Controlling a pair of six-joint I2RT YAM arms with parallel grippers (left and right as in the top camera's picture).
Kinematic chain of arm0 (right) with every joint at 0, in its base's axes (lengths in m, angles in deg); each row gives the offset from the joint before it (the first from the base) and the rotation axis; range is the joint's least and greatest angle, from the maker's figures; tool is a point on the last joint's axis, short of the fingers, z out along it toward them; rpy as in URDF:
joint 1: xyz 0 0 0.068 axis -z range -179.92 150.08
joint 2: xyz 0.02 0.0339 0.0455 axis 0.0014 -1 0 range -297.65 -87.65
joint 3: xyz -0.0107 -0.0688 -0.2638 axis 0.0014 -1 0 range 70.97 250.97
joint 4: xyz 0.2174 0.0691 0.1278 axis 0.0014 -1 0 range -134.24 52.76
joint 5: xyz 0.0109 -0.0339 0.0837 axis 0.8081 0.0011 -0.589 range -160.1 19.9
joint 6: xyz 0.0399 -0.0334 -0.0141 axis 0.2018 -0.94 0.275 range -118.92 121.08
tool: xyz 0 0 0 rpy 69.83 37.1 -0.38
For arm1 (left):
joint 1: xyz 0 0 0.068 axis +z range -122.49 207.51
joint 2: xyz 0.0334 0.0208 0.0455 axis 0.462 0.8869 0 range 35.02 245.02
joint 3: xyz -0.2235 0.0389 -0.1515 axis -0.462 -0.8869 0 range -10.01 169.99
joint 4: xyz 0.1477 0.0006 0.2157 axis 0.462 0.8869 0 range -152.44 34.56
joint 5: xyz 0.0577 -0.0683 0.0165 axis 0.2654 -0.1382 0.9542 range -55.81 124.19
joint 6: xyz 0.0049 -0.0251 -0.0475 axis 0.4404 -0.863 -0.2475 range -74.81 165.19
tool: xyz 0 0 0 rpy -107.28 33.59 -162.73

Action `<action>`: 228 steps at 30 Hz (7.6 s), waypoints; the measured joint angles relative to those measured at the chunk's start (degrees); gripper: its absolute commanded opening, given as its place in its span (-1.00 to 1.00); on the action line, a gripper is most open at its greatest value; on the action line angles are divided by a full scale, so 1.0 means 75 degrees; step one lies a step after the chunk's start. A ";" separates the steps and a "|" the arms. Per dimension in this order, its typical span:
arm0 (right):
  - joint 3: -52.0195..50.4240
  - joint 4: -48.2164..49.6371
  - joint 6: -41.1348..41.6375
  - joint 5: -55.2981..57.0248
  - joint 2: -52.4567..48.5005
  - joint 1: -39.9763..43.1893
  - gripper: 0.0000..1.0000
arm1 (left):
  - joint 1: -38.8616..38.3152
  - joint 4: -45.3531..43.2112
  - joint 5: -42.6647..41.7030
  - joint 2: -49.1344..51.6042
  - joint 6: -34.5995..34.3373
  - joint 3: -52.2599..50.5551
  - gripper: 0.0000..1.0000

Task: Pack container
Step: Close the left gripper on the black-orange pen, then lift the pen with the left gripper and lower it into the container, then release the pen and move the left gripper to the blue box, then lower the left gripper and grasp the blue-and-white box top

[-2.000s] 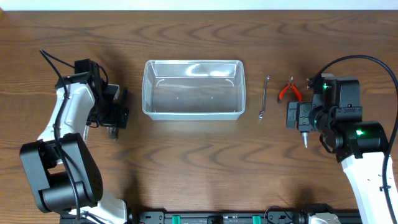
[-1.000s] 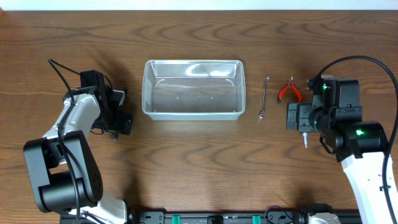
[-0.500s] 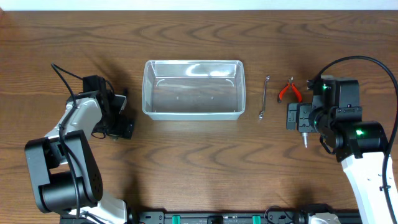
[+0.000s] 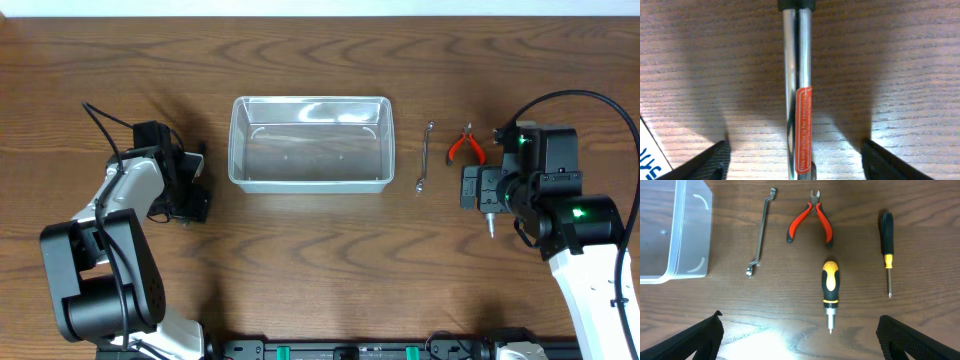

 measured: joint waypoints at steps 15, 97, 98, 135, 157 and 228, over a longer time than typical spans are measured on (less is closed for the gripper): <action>0.0000 0.0012 0.0000 0.0003 0.0000 0.0000 0.98 | 0.0000 -0.0003 0.0003 0.0000 0.0020 -0.0015 -0.34; 0.0000 0.0303 0.0000 0.0032 0.0000 0.0000 0.98 | -0.4115 0.1142 -0.1719 0.1789 0.3993 0.3617 -0.53; 0.0000 0.0303 0.0000 0.0032 0.0000 0.0000 0.98 | -0.4115 0.1142 -0.1722 0.1874 0.4016 0.3617 -0.40; 0.0000 0.0271 -0.0035 0.0035 0.0000 0.0000 0.99 | 0.1239 0.2649 0.0624 -0.1976 -0.0201 0.4482 0.96; 0.0000 0.0845 -0.0058 0.0035 0.0000 0.0000 0.99 | 0.2582 0.2346 -0.0175 0.1475 0.0428 0.3876 0.96; 0.0000 0.1422 -0.0058 0.0035 0.0000 0.0000 0.98 | 0.2579 0.1620 0.0198 0.2498 0.1326 0.3485 0.45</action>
